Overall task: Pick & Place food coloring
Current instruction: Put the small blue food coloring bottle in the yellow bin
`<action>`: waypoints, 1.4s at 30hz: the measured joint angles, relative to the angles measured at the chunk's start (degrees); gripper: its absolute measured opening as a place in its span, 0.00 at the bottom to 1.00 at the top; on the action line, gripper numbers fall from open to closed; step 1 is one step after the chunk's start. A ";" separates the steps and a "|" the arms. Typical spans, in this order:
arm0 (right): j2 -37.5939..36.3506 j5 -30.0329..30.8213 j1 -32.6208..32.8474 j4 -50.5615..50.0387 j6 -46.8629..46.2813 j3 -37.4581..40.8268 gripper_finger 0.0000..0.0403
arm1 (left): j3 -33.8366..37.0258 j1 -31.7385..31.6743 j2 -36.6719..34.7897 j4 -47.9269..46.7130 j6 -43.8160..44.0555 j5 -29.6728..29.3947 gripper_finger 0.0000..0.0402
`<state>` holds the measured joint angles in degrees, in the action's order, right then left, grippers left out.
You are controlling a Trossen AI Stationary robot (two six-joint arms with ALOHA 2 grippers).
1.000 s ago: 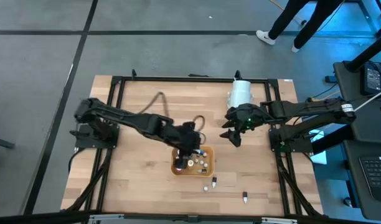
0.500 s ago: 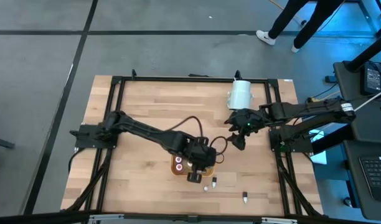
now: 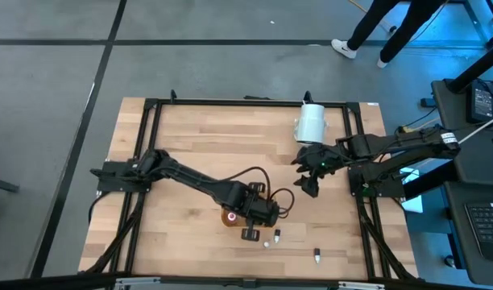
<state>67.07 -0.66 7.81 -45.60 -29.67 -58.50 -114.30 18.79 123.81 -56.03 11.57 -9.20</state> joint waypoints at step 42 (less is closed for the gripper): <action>0.00 3.68 0.00 -0.31 0.17 0.02 0.63 | 0.50 -0.55 7.52 0.99 1.16 3.47 0.18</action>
<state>67.07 3.03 7.81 -45.91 -29.50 -58.48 -113.80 18.23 131.33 -55.04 12.73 -5.73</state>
